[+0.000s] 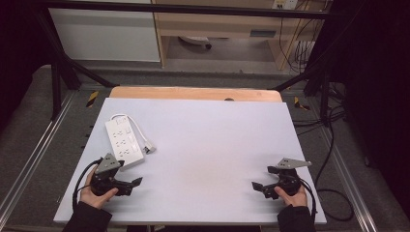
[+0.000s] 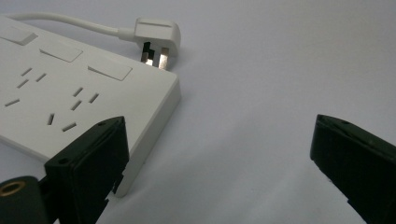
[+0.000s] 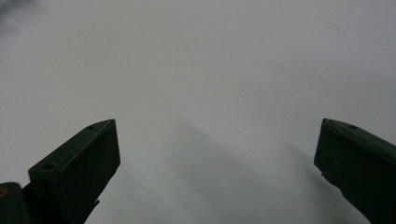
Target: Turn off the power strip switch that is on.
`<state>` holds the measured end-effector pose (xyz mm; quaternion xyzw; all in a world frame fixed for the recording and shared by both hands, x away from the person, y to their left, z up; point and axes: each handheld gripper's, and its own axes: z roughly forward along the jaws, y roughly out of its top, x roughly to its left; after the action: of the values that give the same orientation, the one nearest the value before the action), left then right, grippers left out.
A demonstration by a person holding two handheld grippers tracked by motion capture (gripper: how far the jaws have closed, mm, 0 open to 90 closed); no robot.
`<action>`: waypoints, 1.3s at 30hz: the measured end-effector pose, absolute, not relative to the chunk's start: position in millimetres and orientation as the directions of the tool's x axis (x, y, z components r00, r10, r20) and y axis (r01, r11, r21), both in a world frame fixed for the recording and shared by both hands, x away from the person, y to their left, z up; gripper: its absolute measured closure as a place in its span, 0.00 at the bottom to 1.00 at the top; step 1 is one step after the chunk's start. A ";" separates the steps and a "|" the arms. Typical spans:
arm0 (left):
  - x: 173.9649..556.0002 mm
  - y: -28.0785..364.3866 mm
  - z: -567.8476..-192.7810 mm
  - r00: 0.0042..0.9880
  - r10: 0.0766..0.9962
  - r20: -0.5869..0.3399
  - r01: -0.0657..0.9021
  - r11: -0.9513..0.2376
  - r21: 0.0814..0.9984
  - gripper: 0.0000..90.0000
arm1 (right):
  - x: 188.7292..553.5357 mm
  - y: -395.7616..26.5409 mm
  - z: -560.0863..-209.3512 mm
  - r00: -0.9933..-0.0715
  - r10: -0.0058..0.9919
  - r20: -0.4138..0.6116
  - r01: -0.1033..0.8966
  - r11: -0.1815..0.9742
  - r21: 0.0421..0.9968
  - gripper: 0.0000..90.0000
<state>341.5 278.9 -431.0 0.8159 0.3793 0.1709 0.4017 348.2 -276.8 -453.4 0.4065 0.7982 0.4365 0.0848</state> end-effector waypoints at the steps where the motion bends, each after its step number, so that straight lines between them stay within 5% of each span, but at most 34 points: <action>1: 341.5 278.9 -431.0 0.654 0.756 -0.026 0.482 -0.390 0.785 0.05 | 348.2 -276.7 -453.4 -0.656 0.722 0.220 0.575 0.289 0.765 0.01; 39: 344.5 295.7 -421.4 0.597 0.802 -0.021 0.497 -0.349 0.794 0.04 | 348.4 -276.4 -454.1 -0.653 0.728 0.209 0.572 0.293 0.766 0.01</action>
<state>344.5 295.7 -421.4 0.7990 0.4065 0.1904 0.4002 348.4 -276.4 -454.1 0.4066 0.7992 0.4336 0.0897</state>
